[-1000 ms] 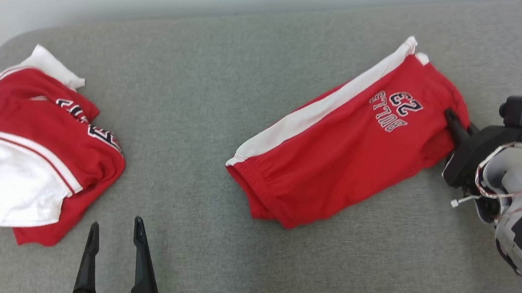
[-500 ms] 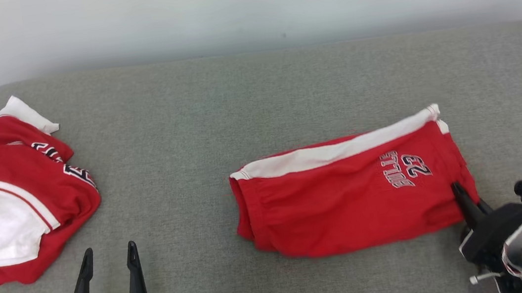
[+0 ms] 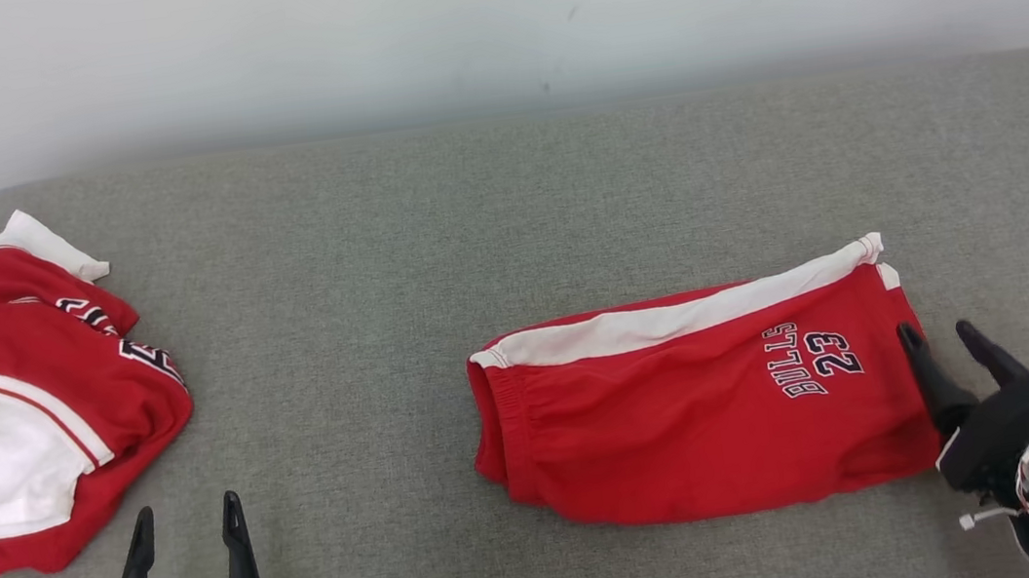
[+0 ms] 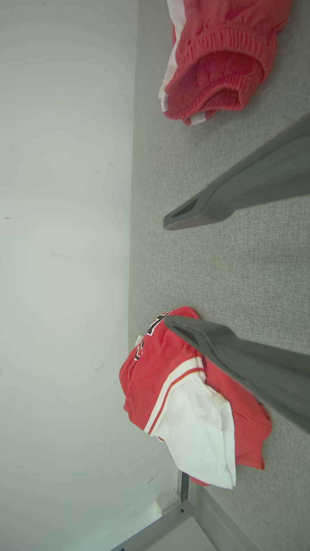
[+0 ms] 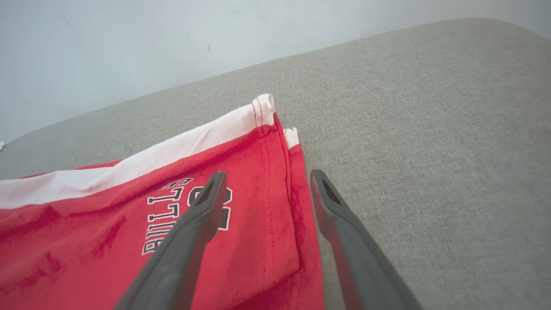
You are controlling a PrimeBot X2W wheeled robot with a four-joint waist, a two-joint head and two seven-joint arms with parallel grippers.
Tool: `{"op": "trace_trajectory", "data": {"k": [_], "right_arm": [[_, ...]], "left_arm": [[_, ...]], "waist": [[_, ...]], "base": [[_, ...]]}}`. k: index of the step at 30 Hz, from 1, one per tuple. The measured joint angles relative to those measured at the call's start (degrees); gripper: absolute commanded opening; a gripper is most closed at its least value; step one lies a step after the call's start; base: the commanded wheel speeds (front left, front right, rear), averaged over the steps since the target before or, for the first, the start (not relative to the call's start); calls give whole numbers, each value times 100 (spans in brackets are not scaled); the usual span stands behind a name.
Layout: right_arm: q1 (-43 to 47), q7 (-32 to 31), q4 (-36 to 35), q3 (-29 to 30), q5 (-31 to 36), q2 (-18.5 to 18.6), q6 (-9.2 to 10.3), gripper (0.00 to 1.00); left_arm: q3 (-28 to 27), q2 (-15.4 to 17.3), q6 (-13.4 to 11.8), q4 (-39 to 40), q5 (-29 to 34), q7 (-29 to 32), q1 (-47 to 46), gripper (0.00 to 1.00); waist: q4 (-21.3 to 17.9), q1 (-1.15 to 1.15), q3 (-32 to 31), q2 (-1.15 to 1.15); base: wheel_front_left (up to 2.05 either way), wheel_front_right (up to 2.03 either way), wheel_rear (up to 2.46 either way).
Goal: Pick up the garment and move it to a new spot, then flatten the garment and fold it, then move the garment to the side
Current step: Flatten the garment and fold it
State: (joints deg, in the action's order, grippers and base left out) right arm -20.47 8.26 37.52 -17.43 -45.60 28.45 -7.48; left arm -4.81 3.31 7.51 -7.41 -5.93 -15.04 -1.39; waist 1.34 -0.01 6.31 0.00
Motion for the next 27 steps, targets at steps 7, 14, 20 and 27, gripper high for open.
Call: {"op": "trace_trajectory", "data": {"k": [7,14,20,27], "right_arm": [[-579,-427,576,246,611,-63,0,100],[-843,-644,1361,336,949,-215,0,100],[-924,-804,1773,279,1029,-323,0,100],[-948,-798,1960,279,1015,-321,-10,100]], "left_arm": [[9,-12,0,-32,44,0,-34,100],[59,-23,0,-89,25,0,-129,100],[44,-26,0,-103,11,0,-132,100],[-19,-32,0,-97,11,0,-128,100]], "waist": [[156,1,44,0],[375,1,124,0],[482,1,181,0],[487,1,155,0]], "base": [[0,0,0],[0,0,0],[0,0,0],[0,0,0]]}}
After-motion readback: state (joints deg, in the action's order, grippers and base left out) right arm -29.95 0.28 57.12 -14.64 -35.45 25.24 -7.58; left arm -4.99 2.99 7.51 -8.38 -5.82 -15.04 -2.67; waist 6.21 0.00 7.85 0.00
